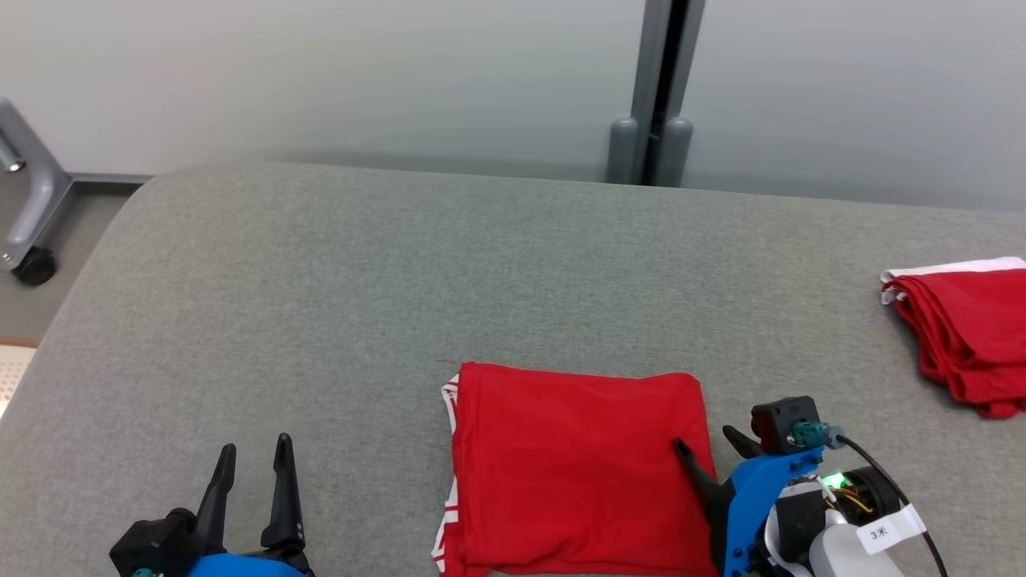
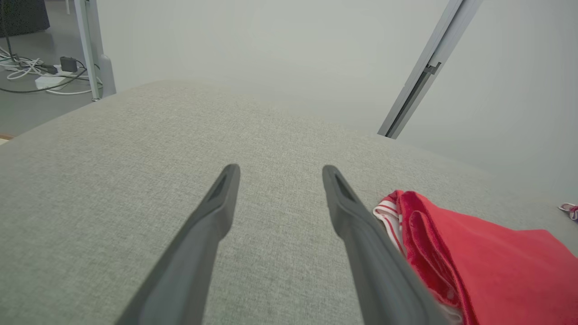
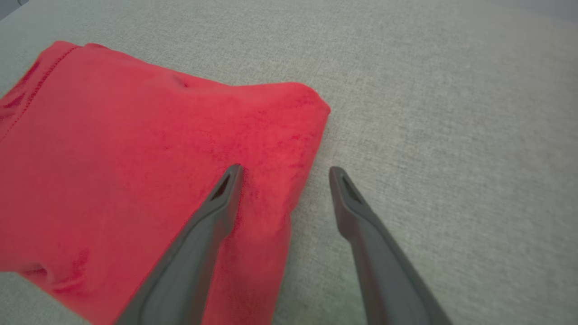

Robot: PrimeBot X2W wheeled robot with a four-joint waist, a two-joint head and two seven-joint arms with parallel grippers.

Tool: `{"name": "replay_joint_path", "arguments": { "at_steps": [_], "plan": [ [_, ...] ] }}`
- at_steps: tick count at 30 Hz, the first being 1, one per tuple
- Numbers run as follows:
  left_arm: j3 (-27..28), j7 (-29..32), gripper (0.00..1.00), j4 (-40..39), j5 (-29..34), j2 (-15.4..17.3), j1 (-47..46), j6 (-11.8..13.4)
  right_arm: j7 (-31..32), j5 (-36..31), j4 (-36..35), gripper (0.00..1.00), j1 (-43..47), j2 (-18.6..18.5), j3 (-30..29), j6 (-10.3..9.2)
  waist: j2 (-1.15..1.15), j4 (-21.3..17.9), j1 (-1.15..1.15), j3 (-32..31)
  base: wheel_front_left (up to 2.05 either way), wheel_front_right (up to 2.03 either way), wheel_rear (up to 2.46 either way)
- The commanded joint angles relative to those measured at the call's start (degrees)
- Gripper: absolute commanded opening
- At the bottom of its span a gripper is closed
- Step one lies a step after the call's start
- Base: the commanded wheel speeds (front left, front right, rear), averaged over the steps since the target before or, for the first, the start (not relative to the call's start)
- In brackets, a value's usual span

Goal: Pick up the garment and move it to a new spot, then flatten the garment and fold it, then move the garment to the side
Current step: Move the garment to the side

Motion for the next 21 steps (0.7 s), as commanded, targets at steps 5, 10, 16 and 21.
{"name": "replay_joint_path", "arguments": {
  "at_steps": [5,10,16,21],
  "plan": [
    [0.7,-0.3,1.00,0.2,0.6,-0.5,-0.6,-0.4,5.0,0.0,0.9,1.00,-0.2,-0.2,-2.0,0.00,0.00,2.3,0.00,1.2,0.00,0.00,0.00],
    [1.4,-0.3,1.00,0.1,1.0,-1.1,-0.7,-0.6,7.4,-0.5,1.4,0.86,-0.5,-0.1,-1.6,0.00,0.00,2.8,0.00,1.8,0.00,0.00,0.00],
    [2.4,-0.3,1.00,-0.7,1.6,-1.4,-0.9,-0.8,5.8,-0.4,-0.3,0.00,-2.4,-0.2,0.3,0.00,0.00,0.9,0.00,3.2,0.00,0.00,0.00],
    [3.8,-0.3,1.00,-2.3,2.0,-1.3,-1.4,-1.3,2.5,-0.1,-1.6,0.00,-5.7,-0.3,0.0,-0.04,0.00,-3.5,0.00,5.2,0.00,0.00,0.00]
  ]
}}
